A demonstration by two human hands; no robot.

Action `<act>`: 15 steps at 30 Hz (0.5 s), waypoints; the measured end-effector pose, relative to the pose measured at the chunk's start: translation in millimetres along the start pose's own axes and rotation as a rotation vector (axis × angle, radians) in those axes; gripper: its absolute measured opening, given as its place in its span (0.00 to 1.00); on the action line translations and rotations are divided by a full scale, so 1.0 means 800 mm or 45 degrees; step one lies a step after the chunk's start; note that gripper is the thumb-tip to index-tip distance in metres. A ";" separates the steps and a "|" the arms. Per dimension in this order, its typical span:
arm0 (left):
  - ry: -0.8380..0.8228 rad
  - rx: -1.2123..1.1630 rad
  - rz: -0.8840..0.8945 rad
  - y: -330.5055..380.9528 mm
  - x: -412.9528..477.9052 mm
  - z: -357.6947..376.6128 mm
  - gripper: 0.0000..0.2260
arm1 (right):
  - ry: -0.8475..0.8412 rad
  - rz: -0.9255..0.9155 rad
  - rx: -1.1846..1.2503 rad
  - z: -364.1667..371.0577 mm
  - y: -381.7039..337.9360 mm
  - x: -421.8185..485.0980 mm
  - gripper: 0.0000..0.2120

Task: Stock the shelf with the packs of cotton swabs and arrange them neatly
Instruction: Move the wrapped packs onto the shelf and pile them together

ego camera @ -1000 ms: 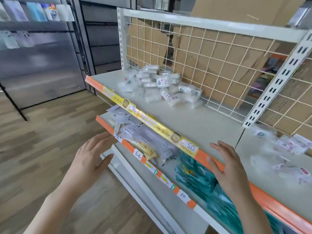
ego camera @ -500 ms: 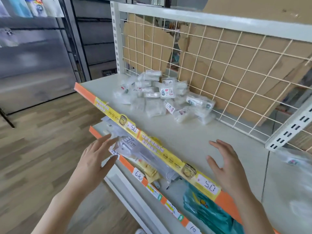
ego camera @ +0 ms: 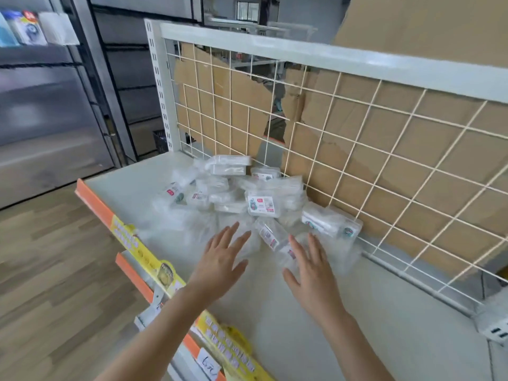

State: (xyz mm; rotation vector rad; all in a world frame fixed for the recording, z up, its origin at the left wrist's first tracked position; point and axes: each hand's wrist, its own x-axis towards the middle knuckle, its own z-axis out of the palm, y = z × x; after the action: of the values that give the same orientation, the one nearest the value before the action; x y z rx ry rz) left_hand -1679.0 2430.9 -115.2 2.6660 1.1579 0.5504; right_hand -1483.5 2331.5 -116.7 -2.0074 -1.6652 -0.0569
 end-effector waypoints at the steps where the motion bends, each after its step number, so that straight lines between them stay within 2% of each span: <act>1: -0.018 0.036 -0.015 -0.001 0.008 0.007 0.25 | 0.014 -0.019 -0.039 0.007 0.000 0.002 0.31; 5: -0.017 0.105 0.009 -0.005 0.017 0.021 0.30 | 0.101 -0.038 -0.091 0.018 0.002 0.001 0.29; 9: 0.020 -0.102 -0.041 -0.007 0.021 0.023 0.25 | 0.126 -0.061 0.001 0.015 0.009 0.004 0.24; 12: 0.000 -0.158 -0.028 -0.011 0.017 0.027 0.25 | 0.122 -0.071 0.064 0.006 0.006 0.000 0.27; 15: -0.052 -0.213 -0.016 -0.013 0.018 0.022 0.25 | 0.109 0.020 0.068 -0.007 0.002 -0.013 0.30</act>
State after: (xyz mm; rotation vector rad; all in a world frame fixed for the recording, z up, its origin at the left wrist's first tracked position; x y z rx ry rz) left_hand -1669.7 2448.0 -130.7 2.5146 1.0673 0.5621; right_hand -1482.8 2319.9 -116.3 -1.9512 -1.5809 -0.0910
